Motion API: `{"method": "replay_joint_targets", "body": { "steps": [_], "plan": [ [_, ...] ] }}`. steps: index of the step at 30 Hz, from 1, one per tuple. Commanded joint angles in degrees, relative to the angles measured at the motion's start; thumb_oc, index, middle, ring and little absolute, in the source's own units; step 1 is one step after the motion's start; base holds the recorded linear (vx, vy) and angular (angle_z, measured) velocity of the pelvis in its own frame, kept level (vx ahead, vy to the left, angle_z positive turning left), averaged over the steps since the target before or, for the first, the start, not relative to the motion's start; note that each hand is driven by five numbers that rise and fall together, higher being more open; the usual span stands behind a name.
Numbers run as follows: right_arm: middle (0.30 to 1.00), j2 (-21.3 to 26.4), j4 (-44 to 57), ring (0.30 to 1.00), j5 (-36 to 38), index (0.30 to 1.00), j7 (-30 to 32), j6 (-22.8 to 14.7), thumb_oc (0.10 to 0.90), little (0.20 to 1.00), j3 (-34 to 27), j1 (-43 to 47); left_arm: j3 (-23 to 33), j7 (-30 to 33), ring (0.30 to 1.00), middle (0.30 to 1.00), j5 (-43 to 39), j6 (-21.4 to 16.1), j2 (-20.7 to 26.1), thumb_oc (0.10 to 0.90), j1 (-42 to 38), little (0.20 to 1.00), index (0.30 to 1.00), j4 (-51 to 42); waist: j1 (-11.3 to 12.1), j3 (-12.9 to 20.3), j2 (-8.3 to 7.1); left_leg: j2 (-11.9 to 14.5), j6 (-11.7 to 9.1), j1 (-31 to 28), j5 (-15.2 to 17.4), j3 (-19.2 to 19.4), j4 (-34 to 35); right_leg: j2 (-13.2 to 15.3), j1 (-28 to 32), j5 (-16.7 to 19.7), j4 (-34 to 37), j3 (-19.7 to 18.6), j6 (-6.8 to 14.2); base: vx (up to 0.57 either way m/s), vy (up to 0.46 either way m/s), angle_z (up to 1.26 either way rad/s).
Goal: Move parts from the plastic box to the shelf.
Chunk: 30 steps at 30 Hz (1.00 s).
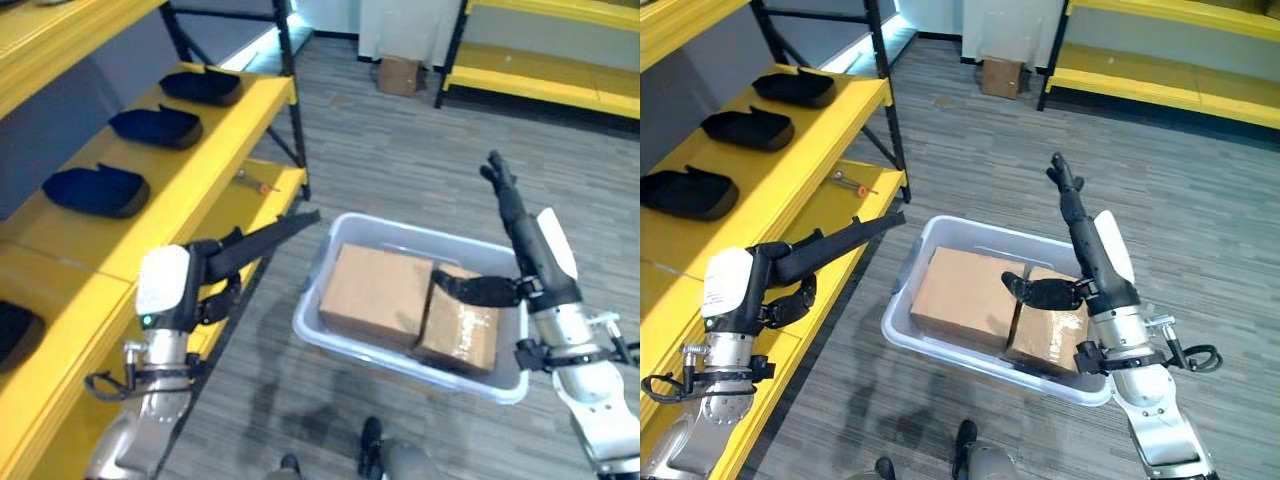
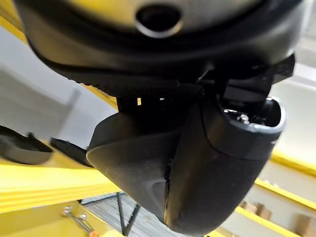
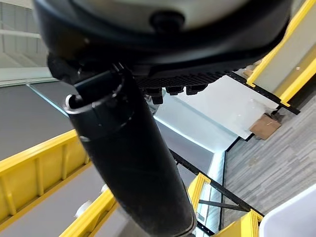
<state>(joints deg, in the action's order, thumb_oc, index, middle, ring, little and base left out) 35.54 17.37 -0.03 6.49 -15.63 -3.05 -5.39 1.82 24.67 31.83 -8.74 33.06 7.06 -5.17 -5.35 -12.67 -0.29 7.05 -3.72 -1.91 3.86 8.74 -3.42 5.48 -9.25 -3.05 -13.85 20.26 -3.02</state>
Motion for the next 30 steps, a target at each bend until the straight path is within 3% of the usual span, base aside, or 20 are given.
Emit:
{"method": "replay_joint_targets", "body": {
  "steps": [1, 13, 22, 24, 25, 26, 28, 30],
  "plan": [
    [1.000, -0.2, 4.2, 1.000, -0.7, 1.000, 2.2, -4.6, 0.900, 1.000, -2.4, 3.7, 7.4, 5.4, 0.300, 0.300, -0.9, -3.2, 1.1, 0.400, -2.3, 0.300, 0.300, -8.7, -0.9, 7.0, -0.38, -0.4, 0.1, -0.2, -0.3, -0.1, 1.2, -0.8, 6.9, 0.1, 8.5, -5.2, 5.4, 0.09, 0.192, 0.00],
    [1.000, -2.8, 3.6, 1.000, -2.9, 1.000, 2.4, -3.6, 0.900, 1.000, 0.2, 5.0, 10.0, 7.4, 0.300, 0.300, -1.3, -2.8, 0.4, 0.400, 1.3, 0.300, 0.300, -12.0, 2.8, 7.8, -1.81, -5.1, 3.6, 0.2, -0.3, -1.1, 3.5, 3.4, 7.6, 3.8, 10.4, -4.3, 9.0, 0.02, 0.150, 0.06],
    [1.000, -4.9, 3.3, 1.000, -5.6, 1.000, 3.2, -3.0, 0.900, 1.000, 3.3, 7.2, 9.9, 9.0, 0.300, 0.300, -0.7, -2.2, 0.8, 0.400, 1.4, 0.300, 0.300, -12.9, 4.7, 7.2, -1.40, -10.1, 6.7, 1.1, -1.0, -3.1, 5.5, 8.8, 4.9, 7.4, 8.0, -5.4, 12.1, -0.05, 0.227, 0.17],
    [1.000, -4.8, 3.1, 1.000, -6.0, 1.000, 3.5, -3.0, 0.900, 1.000, 4.1, 8.2, 9.8, 9.4, 0.300, 0.300, -0.9, -2.2, 1.2, 0.400, 0.8, 0.300, 0.300, -12.7, 4.2, 6.8, -1.17, -10.2, 7.0, 0.9, -1.4, -3.8, 5.8, 7.7, 3.2, 7.0, 5.3, -9.7, 11.7, -0.05, 0.126, 0.08],
    [1.000, -4.7, 2.8, 1.000, -6.1, 1.000, 3.4, -3.1, 0.900, 1.000, 5.0, 9.2, 9.1, 9.3, 0.300, 0.300, -1.1, -2.2, 1.6, 0.400, 0.0, 0.300, 0.300, -12.4, 3.1, 6.4, -0.76, -10.3, 7.5, 1.0, -1.7, -4.7, 5.7, 3.5, 1.9, 4.0, 2.4, -16.1, 10.8, -0.07, 0.086, 0.14],
    [1.000, -4.6, 2.8, 1.000, -6.1, 1.000, 3.4, -3.1, 0.900, 1.000, 5.0, 9.4, 9.1, 9.4, 0.300, 0.300, -1.1, -2.2, 1.6, 0.400, -0.1, 0.300, 0.300, -12.3, 3.4, 6.5, -0.81, -10.3, 7.4, 1.4, -2.0, -4.4, 5.7, 3.4, 1.3, 4.2, 2.2, -16.4, 10.7, -0.07, 0.096, 0.26],
    [1.000, -4.3, 2.4, 1.000, -6.1, 1.000, 3.0, -3.2, 0.900, 1.000, 5.6, 9.8, 8.4, 8.9, 0.300, 0.300, -1.5, -2.3, 1.5, 0.400, -0.5, 0.300, 0.300, -12.0, 2.8, 6.6, -0.72, -10.5, 7.9, 1.7, -2.7, -4.8, 5.5, -1.2, 1.3, 0.6, -0.6, -19.0, 9.2, -0.05, 0.054, 0.29],
    [1.000, -4.2, 2.6, 1.000, -5.4, 1.000, 2.5, -3.3, 0.900, 1.000, 6.0, 10.0, 7.9, 8.1, 0.300, 0.300, -2.0, -2.4, 1.0, 0.400, -0.1, 0.300, 0.300, -11.6, 3.4, 7.1, -1.02, -10.9, 8.1, 2.0, -2.9, -5.1, 5.3, -3.5, 2.4, -2.2, -2.5, -18.1, 7.8, -0.04, 0.010, 0.14]
  ]
}}
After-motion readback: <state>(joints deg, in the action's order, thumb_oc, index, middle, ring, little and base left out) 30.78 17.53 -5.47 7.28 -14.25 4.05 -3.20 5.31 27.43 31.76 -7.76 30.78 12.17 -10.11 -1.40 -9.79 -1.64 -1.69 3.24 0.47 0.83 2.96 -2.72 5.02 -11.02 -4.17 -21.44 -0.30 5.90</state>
